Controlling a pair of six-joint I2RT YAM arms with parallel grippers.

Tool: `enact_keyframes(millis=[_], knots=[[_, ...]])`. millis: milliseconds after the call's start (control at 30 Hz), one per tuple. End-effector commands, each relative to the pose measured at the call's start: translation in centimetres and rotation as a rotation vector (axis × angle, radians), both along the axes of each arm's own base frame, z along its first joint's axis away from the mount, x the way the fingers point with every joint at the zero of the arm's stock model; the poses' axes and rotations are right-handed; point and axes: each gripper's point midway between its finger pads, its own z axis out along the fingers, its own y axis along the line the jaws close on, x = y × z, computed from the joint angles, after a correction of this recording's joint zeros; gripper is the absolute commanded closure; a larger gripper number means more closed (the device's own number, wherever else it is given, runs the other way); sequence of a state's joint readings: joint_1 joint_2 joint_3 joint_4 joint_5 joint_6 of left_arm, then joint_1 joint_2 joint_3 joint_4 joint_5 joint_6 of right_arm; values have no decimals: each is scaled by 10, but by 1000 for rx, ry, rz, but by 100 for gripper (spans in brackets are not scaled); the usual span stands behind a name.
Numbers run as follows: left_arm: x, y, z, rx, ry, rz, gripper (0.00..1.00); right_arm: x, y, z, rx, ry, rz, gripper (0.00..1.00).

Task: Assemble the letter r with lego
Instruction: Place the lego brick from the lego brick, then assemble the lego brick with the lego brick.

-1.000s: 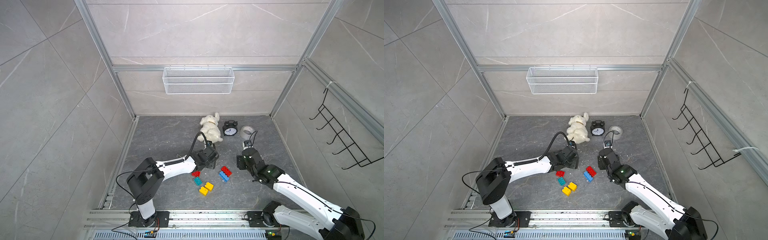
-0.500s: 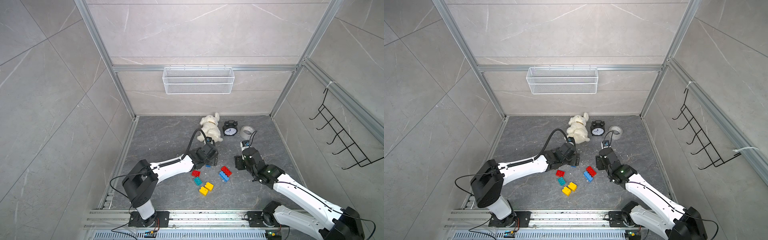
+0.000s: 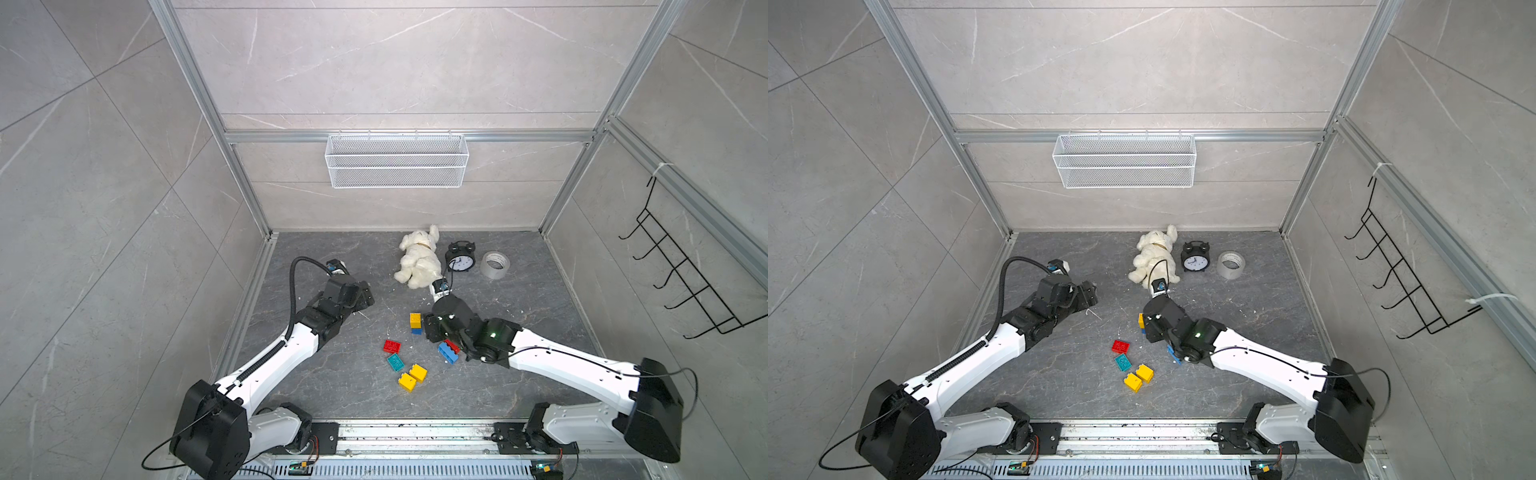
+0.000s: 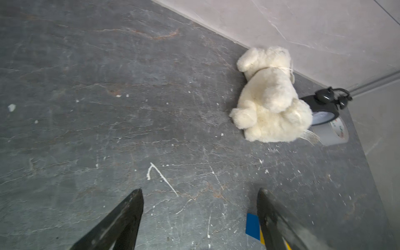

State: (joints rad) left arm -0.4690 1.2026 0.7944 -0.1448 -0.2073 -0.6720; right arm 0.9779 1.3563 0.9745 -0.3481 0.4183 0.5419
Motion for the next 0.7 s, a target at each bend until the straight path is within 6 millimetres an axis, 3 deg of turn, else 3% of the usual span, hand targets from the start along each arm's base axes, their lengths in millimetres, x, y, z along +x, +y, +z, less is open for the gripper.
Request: enact_keyframes(millis=[0, 167, 433, 667], knots=[[6, 6, 9, -93, -31, 16, 15, 5, 2, -3, 15, -11, -185, 40], [5, 6, 0, -106, -12, 6, 15, 13, 28, -14, -90, -1, -204, 40], [0, 6, -12, -134, 7, 8, 16, 21, 16, -25, -195, 21, -307, 38], [0, 5, -17, -137, 25, 2, 18, 32, 27, -45, -152, 91, -263, 38]])
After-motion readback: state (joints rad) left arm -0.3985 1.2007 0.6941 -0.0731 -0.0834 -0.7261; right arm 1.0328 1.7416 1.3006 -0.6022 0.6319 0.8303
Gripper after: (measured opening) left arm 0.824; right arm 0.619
